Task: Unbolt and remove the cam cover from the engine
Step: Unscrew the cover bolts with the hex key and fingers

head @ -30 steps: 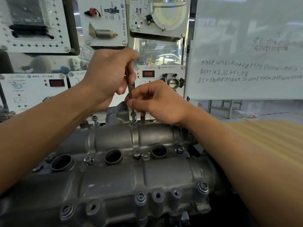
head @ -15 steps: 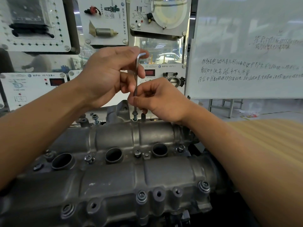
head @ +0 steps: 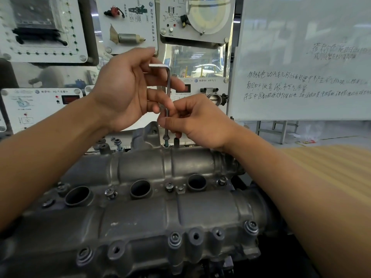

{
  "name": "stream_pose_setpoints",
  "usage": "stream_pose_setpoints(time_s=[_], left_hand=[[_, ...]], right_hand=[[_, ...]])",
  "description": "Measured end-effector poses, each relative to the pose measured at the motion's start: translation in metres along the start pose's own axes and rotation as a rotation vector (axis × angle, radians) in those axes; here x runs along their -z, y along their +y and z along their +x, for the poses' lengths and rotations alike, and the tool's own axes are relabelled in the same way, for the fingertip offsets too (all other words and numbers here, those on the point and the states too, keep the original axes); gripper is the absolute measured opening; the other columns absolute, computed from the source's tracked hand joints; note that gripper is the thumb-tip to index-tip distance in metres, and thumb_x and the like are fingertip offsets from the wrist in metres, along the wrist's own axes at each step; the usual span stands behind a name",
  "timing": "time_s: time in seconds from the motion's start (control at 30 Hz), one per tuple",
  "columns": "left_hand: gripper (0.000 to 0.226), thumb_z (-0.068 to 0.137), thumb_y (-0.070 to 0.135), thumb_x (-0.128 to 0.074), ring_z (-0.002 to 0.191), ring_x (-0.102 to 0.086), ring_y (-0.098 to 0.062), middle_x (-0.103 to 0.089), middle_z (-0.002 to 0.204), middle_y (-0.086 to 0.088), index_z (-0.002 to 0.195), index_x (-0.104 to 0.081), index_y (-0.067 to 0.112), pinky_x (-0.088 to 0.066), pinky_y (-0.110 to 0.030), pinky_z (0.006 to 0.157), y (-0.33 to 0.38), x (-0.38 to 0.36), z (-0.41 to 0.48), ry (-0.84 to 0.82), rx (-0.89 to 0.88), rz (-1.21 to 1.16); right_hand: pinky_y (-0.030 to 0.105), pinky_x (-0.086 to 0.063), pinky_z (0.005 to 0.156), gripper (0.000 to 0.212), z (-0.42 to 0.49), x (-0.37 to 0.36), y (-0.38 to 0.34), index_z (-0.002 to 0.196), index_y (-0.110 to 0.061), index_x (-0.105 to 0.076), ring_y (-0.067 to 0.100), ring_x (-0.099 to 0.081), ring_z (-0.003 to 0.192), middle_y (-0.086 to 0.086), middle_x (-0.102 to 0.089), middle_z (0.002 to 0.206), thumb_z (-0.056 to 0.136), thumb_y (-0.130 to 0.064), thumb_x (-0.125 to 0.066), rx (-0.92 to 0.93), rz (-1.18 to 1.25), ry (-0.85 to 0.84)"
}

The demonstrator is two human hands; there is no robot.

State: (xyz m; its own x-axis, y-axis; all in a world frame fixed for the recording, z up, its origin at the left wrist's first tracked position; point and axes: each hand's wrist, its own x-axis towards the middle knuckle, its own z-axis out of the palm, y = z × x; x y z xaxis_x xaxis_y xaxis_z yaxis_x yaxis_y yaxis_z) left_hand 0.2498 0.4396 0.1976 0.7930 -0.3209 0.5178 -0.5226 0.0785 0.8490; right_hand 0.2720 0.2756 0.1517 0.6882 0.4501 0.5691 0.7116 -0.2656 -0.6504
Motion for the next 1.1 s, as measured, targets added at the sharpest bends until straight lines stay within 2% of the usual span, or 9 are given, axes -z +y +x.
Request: stream_pose_setpoints(time_s=[0.07,0.17,0.3,0.37,0.47,0.63,0.83,0.93,1.1], left_hand=[[0.042,0.101,0.031,-0.038,0.049,-0.061,-0.021,-0.073,0.081,-0.007,0.067,-0.056,0.015,-0.042,-0.023,0.044,0.000,0.002,0.000,-0.026,0.010,-0.005],[0.032,0.098,0.034,-0.051,0.049,-0.062,-0.017,-0.071,0.079,-0.002,0.071,-0.057,0.017,-0.042,-0.021,0.044,-0.003,0.003,0.001,-0.032,-0.038,0.031],[0.028,0.086,0.036,-0.069,0.034,-0.053,-0.015,-0.064,0.062,0.000,0.075,-0.052,0.016,-0.036,-0.020,0.036,-0.006,-0.004,0.002,0.085,-0.191,0.199],[0.028,0.091,0.030,-0.070,0.028,-0.043,-0.014,-0.060,0.053,0.001,0.077,-0.051,0.016,-0.031,-0.018,0.034,-0.006,-0.007,0.004,0.182,-0.235,0.277],[0.022,0.097,0.031,-0.064,0.026,-0.033,-0.014,-0.057,0.050,0.000,0.082,-0.057,0.017,-0.027,-0.018,0.033,-0.006,-0.008,0.005,0.249,-0.187,0.267],[0.030,0.102,0.035,-0.048,0.037,-0.041,-0.015,-0.063,0.061,-0.005,0.101,-0.069,0.014,-0.035,-0.020,0.038,-0.003,-0.003,0.003,0.069,-0.030,0.074],[0.030,0.105,0.024,-0.041,0.045,-0.047,-0.013,-0.067,0.073,-0.001,0.110,-0.069,0.015,-0.035,-0.021,0.045,-0.006,0.003,0.004,-0.020,-0.017,0.072],[0.023,0.102,0.025,-0.048,0.047,-0.049,-0.011,-0.068,0.076,0.001,0.108,-0.068,0.018,-0.033,-0.020,0.044,-0.006,0.004,0.004,-0.017,-0.054,0.077],[0.020,0.080,0.030,-0.067,0.046,-0.055,-0.007,-0.070,0.071,0.003,0.098,-0.069,0.020,-0.039,-0.015,0.041,-0.003,0.002,0.005,0.072,-0.136,0.068]], right_hand=[[0.032,-0.044,0.064,0.020,0.000,0.000,0.000,0.083,0.014,-0.066,0.017,-0.050,0.058,0.007,-0.054,0.060,0.090,-0.005,-0.069,-0.003,0.000,-0.003],[0.034,-0.046,0.065,0.015,0.001,0.000,0.000,0.081,0.008,-0.069,0.016,-0.051,0.058,0.005,-0.056,0.060,0.090,-0.004,-0.069,-0.010,0.010,-0.004],[0.036,-0.044,0.064,0.012,0.001,-0.001,-0.001,0.085,0.004,-0.072,0.020,-0.050,0.060,0.006,-0.058,0.062,0.090,-0.007,-0.070,-0.025,0.011,-0.009],[0.037,-0.044,0.064,0.009,0.001,-0.001,-0.001,0.085,-0.002,-0.073,0.022,-0.050,0.061,0.008,-0.059,0.063,0.090,-0.008,-0.071,-0.034,0.004,-0.016],[0.038,-0.045,0.065,0.007,0.001,-0.002,-0.002,0.084,-0.010,-0.073,0.023,-0.051,0.062,0.010,-0.060,0.065,0.090,-0.008,-0.070,-0.031,0.001,-0.026],[0.031,-0.045,0.063,0.012,0.000,0.000,-0.001,0.083,0.004,-0.071,0.018,-0.051,0.059,0.010,-0.057,0.062,0.090,-0.005,-0.070,-0.013,0.003,-0.009],[0.024,-0.043,0.058,0.018,0.000,0.000,-0.001,0.087,0.012,-0.069,0.016,-0.050,0.058,0.013,-0.057,0.064,0.090,-0.005,-0.070,-0.004,-0.006,-0.005],[0.026,-0.043,0.059,0.019,-0.001,0.001,-0.002,0.085,0.013,-0.068,0.018,-0.050,0.058,0.014,-0.057,0.064,0.090,-0.006,-0.070,-0.010,-0.015,-0.007],[0.032,-0.042,0.062,0.022,-0.001,0.001,-0.002,0.088,0.015,-0.067,0.022,-0.049,0.060,0.017,-0.057,0.066,0.091,-0.007,-0.069,-0.019,-0.011,-0.019]])
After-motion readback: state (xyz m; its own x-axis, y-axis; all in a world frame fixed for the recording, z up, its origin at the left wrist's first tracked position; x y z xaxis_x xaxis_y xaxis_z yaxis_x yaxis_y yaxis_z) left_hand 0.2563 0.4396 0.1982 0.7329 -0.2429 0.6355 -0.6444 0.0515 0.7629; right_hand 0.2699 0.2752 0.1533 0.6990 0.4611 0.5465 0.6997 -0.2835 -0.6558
